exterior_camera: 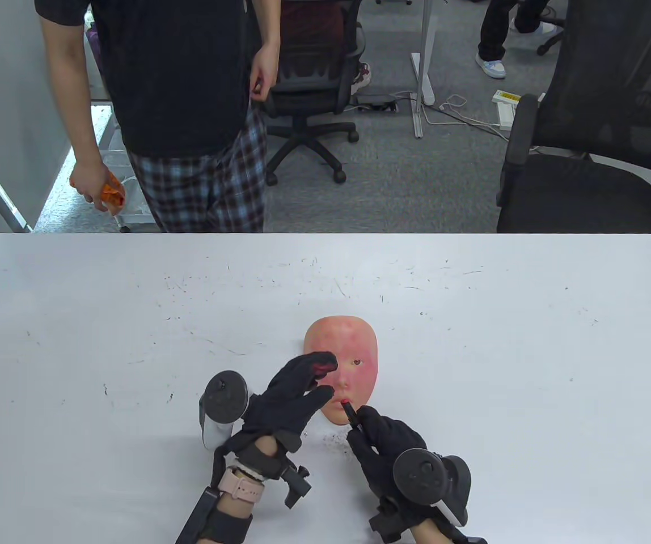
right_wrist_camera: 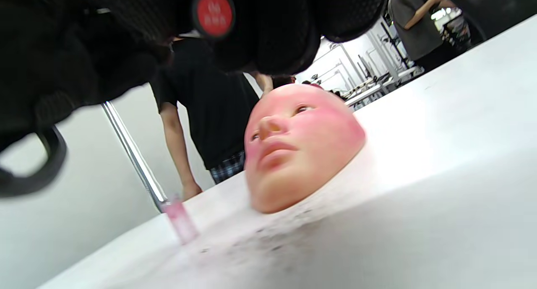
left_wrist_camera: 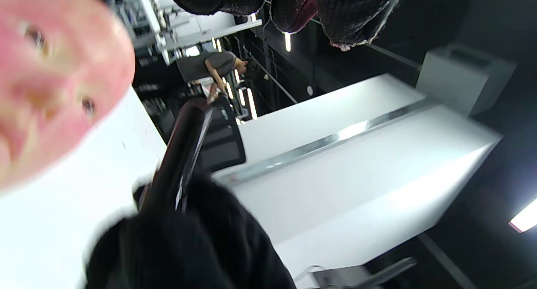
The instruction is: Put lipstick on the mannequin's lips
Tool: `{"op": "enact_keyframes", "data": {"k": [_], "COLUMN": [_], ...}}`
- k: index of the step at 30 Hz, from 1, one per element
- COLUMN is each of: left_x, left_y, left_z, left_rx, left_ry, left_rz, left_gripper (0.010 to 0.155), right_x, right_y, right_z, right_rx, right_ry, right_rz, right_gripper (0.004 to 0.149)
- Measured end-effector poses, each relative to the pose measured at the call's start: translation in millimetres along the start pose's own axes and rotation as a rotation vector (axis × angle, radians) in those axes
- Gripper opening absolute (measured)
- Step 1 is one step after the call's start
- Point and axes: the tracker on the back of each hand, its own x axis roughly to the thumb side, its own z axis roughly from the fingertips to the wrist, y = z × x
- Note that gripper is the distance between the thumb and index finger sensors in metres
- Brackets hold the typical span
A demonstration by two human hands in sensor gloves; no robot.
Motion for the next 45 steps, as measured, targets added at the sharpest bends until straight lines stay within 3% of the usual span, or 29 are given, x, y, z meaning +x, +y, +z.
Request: {"op": "enact_keyframes", "data": {"k": [5,9,16,26,30,45], "left_x": [11.4,-7.2,-38.8,-66.4,-69.5,-69.2], "left_y": [3.6,-5.6,-16.0,-27.1,-27.3,-26.6], "left_z": [-47.3,-79.9,-108.8,-118.4,-118.3,-117.6], "left_rx": [-0.041,-0.119,-0.186,-0.273,-0.287,-0.29], "left_ry": [0.086,0.202,0.298,0.416,0.414,0.414], "left_rz": [-0.348,-0.448,-0.575,-0.606,-0.525,-0.531], "left_gripper": [0.067,0.072,0.076,0.073,0.072,0.072], "right_x": [1.3,5.4,9.9,23.8,24.8,32.0], "right_y": [7.4,10.9,22.5,38.1,40.8,47.4], "right_z": [-1.8,-1.6,-9.1,-21.8,-25.1,-29.7], "right_rx": [0.026,-0.004,-0.001,0.055,0.086,0.141], "right_ry": [-0.009,-0.013,-0.033,-0.067,-0.056,-0.069], "right_rz": [0.137,0.285,0.419,0.544,0.566,0.634], "right_gripper": [0.055,0.055,0.055,0.054,0.054,0.053]}}
